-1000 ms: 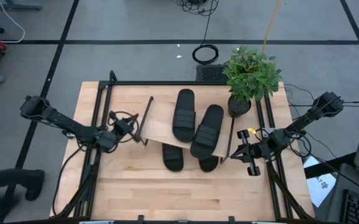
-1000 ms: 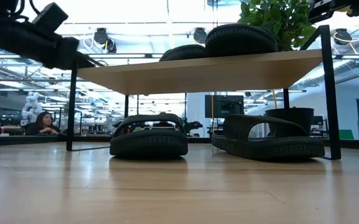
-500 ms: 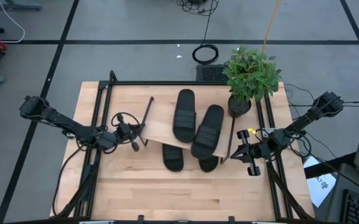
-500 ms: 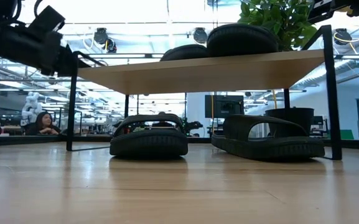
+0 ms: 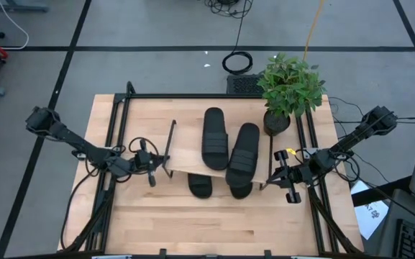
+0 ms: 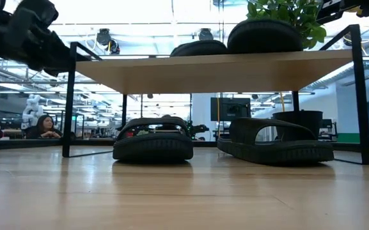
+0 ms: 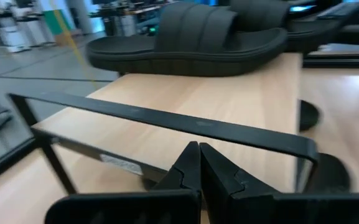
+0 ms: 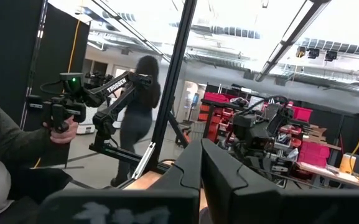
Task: Pick and place slides into the shelf
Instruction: Adjust the shelf
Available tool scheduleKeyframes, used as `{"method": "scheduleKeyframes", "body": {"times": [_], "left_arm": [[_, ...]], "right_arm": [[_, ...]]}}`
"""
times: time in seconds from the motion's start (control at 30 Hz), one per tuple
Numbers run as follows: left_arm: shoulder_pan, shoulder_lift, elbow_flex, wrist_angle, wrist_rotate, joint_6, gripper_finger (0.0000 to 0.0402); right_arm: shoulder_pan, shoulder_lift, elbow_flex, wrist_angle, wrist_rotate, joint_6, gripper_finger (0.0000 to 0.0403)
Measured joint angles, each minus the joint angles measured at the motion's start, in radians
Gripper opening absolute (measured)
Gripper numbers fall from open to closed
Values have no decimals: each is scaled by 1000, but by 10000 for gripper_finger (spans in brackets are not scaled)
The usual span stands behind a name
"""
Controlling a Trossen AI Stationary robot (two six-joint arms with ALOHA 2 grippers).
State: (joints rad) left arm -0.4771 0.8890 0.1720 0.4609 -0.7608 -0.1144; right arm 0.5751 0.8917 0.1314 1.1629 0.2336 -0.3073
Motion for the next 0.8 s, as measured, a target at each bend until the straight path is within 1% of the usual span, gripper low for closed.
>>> {"method": "scheduleKeyframes", "body": {"times": [0.23,0.43,0.57,0.7,0.8], "left_arm": [[-79,1,0,12,17,0,0],[-119,1,0,13,47,13,0],[-123,1,0,12,57,30,0],[-123,1,1,12,125,34,0],[-123,0,2,12,149,34,0]], "right_arm": [[0,0,0,0,0,6,0],[0,0,0,0,0,7,0],[0,0,0,0,0,7,0],[0,0,0,0,0,7,0],[0,0,0,0,0,7,0]]}}
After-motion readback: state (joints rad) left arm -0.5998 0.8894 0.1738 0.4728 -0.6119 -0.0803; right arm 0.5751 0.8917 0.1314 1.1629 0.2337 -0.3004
